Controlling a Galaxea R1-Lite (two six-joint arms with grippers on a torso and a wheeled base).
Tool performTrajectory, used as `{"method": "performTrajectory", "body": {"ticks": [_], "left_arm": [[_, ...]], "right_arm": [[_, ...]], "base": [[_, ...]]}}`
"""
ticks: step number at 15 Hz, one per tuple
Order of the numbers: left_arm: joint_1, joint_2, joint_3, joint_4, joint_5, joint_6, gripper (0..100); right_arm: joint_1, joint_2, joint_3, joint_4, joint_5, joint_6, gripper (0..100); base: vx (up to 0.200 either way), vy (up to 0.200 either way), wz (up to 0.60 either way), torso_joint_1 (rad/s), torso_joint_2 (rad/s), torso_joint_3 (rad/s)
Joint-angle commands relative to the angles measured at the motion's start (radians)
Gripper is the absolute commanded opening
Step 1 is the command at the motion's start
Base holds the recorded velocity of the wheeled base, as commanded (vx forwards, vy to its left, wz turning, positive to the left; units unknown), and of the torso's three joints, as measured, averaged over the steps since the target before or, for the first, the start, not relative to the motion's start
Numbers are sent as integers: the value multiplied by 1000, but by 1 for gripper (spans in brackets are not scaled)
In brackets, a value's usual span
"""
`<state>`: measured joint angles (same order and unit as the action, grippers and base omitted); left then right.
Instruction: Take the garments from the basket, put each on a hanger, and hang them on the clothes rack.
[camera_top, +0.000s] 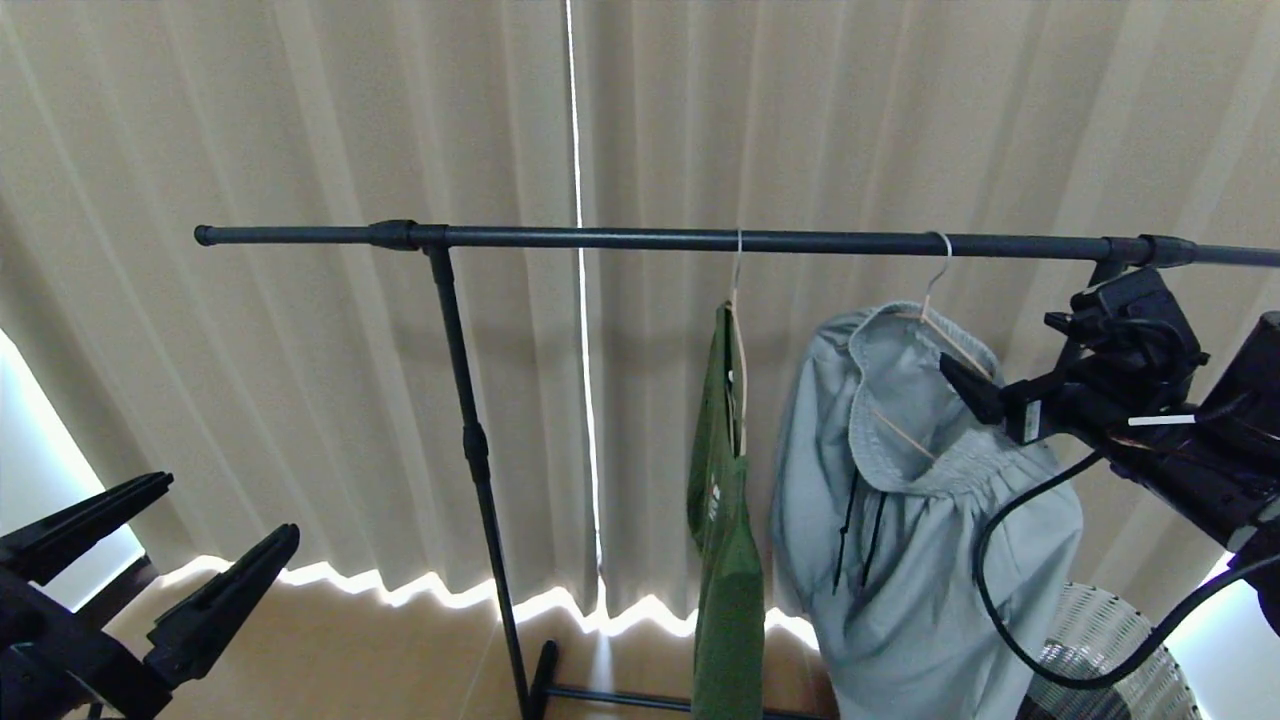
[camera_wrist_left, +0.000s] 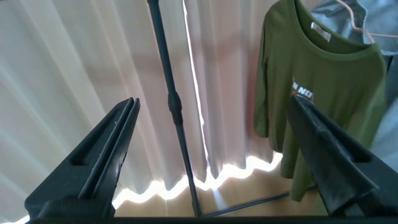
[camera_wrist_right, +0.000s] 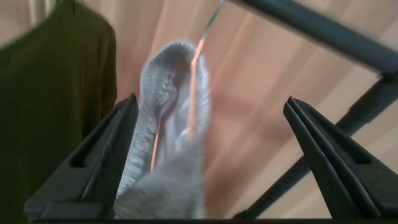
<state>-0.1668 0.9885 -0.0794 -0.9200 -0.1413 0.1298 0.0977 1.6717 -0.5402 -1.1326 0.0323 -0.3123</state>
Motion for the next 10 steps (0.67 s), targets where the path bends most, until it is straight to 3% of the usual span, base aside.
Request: {"method": "performTrajectory", "body": {"ticks": [1,7,10], "left_arm": [[0,-42,9,0,0,-1,100],[53,-228,29,39,34,7,100],[181,-419,29,271,46,8,100]], "right_arm": [[1,-53,25,-21,0,16,100],[-7,-325,163,-12,1,99,100],[-7,-458,279,-6,1,101,100]], "base": [[0,0,0,0,0,0],[0,0,0,0,0,0],[0,0,0,0,0,0]]}}
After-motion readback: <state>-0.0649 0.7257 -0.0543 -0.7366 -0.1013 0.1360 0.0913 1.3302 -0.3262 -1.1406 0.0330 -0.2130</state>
